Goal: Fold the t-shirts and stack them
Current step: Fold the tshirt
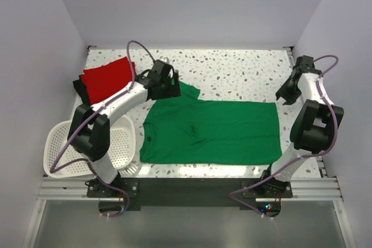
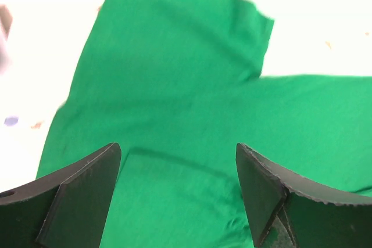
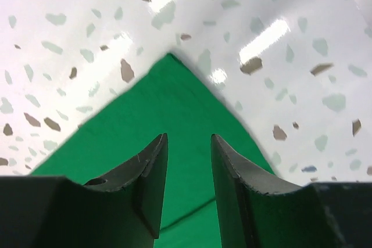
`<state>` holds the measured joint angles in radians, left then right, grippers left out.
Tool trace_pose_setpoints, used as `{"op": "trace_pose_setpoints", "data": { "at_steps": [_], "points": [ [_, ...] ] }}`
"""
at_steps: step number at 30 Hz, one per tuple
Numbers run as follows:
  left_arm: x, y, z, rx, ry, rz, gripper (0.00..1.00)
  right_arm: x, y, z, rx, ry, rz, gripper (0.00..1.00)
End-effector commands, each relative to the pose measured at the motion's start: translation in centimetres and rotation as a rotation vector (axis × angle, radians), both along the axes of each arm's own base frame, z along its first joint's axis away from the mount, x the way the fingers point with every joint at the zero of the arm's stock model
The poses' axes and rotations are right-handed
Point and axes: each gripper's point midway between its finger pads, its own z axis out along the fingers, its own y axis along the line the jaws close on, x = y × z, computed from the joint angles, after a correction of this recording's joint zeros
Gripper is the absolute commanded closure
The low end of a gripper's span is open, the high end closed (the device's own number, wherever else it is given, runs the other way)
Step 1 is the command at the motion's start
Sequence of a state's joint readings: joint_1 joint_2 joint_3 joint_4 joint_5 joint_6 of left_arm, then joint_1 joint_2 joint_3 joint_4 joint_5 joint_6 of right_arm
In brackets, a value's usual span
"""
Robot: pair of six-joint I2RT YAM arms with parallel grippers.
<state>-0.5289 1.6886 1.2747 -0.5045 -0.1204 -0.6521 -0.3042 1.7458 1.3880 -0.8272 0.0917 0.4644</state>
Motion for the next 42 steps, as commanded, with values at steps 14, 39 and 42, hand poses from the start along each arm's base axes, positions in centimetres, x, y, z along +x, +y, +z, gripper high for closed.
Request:
{"op": "trace_pose_setpoints", "data": {
  "at_steps": [14,39,42],
  "points": [
    [6.4,-2.2,2.4,-0.074,-0.09,-0.059,0.15,6.4,-1.2,-4.5,0.033,-0.036,0.055,0.68],
    [6.4,-1.7,1.2,-0.084,-0.061,-0.053,0.15,4.5,-1.1,-9.0,0.032,0.063,0.103,0.68],
    [6.4,-1.7,1.0,-0.083,-0.06,-0.053,0.15,4.7,-1.2,-9.2,0.032,0.065,0.105,0.68]
  ]
}}
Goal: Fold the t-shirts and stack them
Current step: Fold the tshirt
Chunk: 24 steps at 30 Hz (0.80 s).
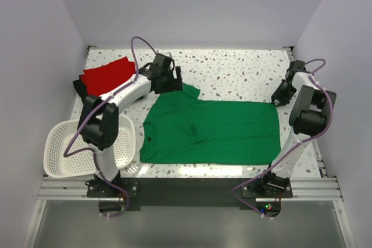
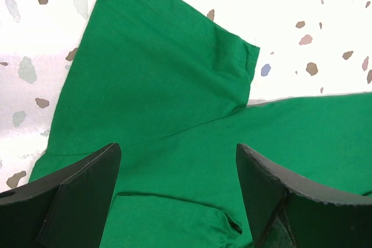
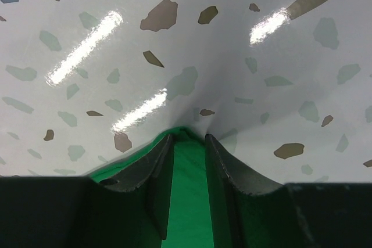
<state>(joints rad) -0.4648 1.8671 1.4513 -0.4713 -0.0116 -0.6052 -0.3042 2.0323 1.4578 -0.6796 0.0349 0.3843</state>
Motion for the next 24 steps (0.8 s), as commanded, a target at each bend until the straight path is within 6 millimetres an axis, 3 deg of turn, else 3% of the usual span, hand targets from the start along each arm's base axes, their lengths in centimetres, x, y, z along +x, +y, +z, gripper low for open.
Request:
{"op": "trace_pose_setpoints", "data": {
  "at_steps": [1,8,13,14,16,17,19,20,21,24],
  "points": [
    [1.3,-0.2,1.7,-0.022,-0.063,-0.011,0.15,0.7,-0.7,-1.3,-0.018,0.002,0.011,0.69],
    [1.9,-0.2,1.2,-0.009,-0.076,-0.017,0.15,0.3,-0.6,-2.1,-0.017,0.024,0.025,0.82],
    [4.8,0.0,0.7,0.069,-0.112,-0.027,0.16,0.1,-0.5,-2.0,-0.015,0.03,0.031,0.94],
    [5.4,0.2,-0.7,0.089,-0.092,-0.024,0.17,0.0,-0.5,-2.0,-0.014,0.033,0.033,0.96],
    [7.3,0.4,-0.1,0.1,-0.123,-0.017,0.18,-0.1,-0.5,-1.7,-0.017,0.033,0.031,0.98],
    [7.8,0.4,-1.4,0.117,-0.11,-0.018,0.19,-0.3,-0.5,-1.7,-0.014,0.038,0.031,0.99],
    [9.6,0.6,-0.9,0.139,-0.149,-0.011,0.21,-0.4,-0.4,-1.5,-0.012,0.035,0.032,1.0],
    [10.0,0.7,-2.2,0.16,-0.137,-0.015,0.21,-0.6,-0.4,-1.5,-0.012,0.039,0.031,1.0],
    [11.1,0.9,-1.6,0.18,-0.166,-0.006,0.22,-0.7,-0.3,-1.6,-0.011,0.041,0.032,1.0],
    [12.4,1.6,-2.7,0.228,-0.183,0.011,0.26,-1.1,-0.2,-1.7,-0.008,0.05,0.032,1.0]
  ]
}}
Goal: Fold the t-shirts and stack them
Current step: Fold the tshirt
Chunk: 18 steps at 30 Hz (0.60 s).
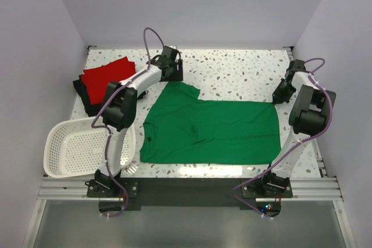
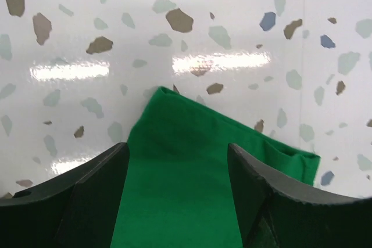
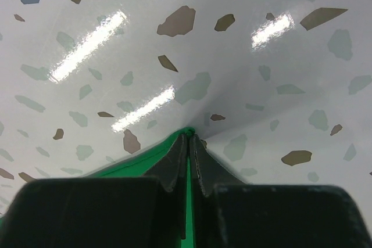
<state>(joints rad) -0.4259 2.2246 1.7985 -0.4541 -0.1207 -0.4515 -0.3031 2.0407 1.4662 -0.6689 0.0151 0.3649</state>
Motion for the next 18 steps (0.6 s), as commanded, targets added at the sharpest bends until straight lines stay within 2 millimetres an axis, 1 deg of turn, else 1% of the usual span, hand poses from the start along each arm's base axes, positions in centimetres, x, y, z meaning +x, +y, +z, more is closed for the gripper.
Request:
{"op": "trace_pose_setpoints", "data": {
  "at_steps": [1,2,4,5,7,8,10,11,13,14,15,17,18],
  "points": [
    [3.6,1.2,2.0,0.061,-0.13,0.019,0.28,-1.9,-0.3,-1.7,-0.017,0.071,0.008,1.0],
    [3.7,1.3,1.3,0.071,-0.125,0.018,0.3,-1.9,-0.3,-1.7,-0.018,0.073,0.009,1.0],
    [4.5,1.8,1.4,0.089,-0.146,0.03,0.34,-2.2,-0.2,-1.8,-0.017,0.084,0.008,1.0],
    [4.6,2.0,0.9,0.096,-0.141,0.033,0.35,-2.3,-0.2,-1.8,-0.017,0.086,0.01,1.0],
    [5.0,2.1,0.7,0.099,-0.146,0.019,0.38,-2.4,-0.2,-1.8,-0.017,0.094,0.011,1.0],
    [5.1,2.1,0.1,0.104,-0.139,0.014,0.39,-2.4,-0.2,-1.8,-0.018,0.094,0.011,1.0],
    [5.2,2.0,-0.1,0.101,-0.138,0.004,0.43,-2.5,-0.2,-2.0,-0.015,0.098,0.01,1.0],
    [5.3,2.1,-0.5,0.1,-0.134,0.002,0.44,-2.5,-0.2,-1.9,-0.016,0.098,0.009,1.0],
    [5.6,1.9,-0.5,0.088,-0.14,-0.005,0.46,-2.5,-0.2,-2.1,-0.012,0.102,0.004,1.0],
    [5.6,1.8,-1.0,0.086,-0.131,-0.012,0.48,-2.6,-0.2,-2.2,-0.01,0.104,0.003,1.0],
    [5.9,1.6,-0.8,0.077,-0.136,-0.018,0.49,-2.6,-0.2,-2.2,-0.01,0.102,0.001,1.0],
    [5.9,1.6,-1.4,0.083,-0.125,-0.018,0.51,-2.6,-0.1,-2.3,-0.009,0.105,0.003,1.0],
    [6.1,1.6,-1.3,0.081,-0.129,-0.018,0.52,-2.6,-0.1,-2.4,-0.008,0.108,0.004,1.0]
  ]
}}
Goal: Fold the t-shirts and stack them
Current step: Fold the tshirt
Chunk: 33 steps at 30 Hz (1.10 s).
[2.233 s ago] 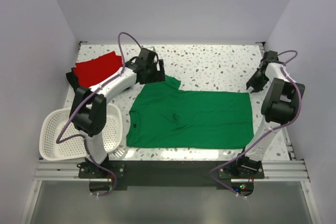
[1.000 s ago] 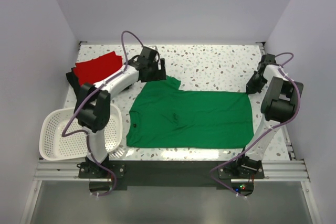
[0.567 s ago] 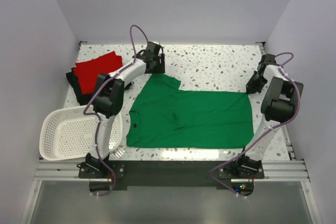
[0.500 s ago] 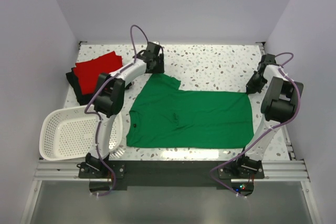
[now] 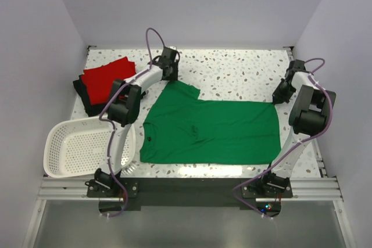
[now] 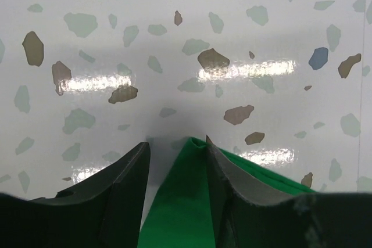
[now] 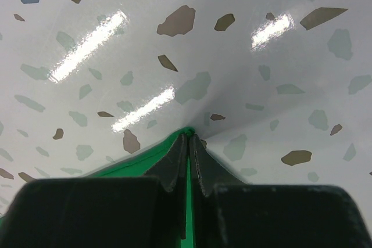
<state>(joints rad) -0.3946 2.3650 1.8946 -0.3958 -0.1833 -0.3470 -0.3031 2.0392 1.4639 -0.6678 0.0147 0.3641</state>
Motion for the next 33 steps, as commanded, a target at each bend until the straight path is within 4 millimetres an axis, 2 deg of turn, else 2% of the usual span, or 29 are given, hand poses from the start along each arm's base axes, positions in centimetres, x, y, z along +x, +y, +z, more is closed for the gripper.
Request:
{"op": "trace_pose_setpoints", "data": {
  "at_steps": [1,14,20,23,27,33],
  "points": [
    [2.5,-0.3,2.1,-0.023,-0.084,-0.017,0.54,-2.6,-0.1,-2.4,-0.008,0.109,0.002,1.0],
    [2.0,-1.2,0.4,-0.057,-0.048,-0.068,0.76,-2.9,0.1,-2.8,0.001,0.128,0.0,1.0],
    [1.1,-2.0,-0.6,-0.108,-0.016,-0.09,0.9,-3.0,-0.1,-2.8,-0.001,0.135,-0.004,1.0],
    [0.6,-2.0,-1.5,-0.112,0.005,-0.084,1.0,-3.1,-0.1,-2.8,-0.006,0.142,-0.004,1.0],
    [0.9,-1.5,-1.4,-0.125,-0.002,-0.062,1.0,-2.7,-0.3,-2.1,-0.011,0.13,-0.006,1.0],
    [2.8,-1.3,0.4,-0.178,-0.054,-0.037,1.0,-1.5,-0.7,-1.4,-0.021,0.119,-0.013,1.0]
  ]
}}
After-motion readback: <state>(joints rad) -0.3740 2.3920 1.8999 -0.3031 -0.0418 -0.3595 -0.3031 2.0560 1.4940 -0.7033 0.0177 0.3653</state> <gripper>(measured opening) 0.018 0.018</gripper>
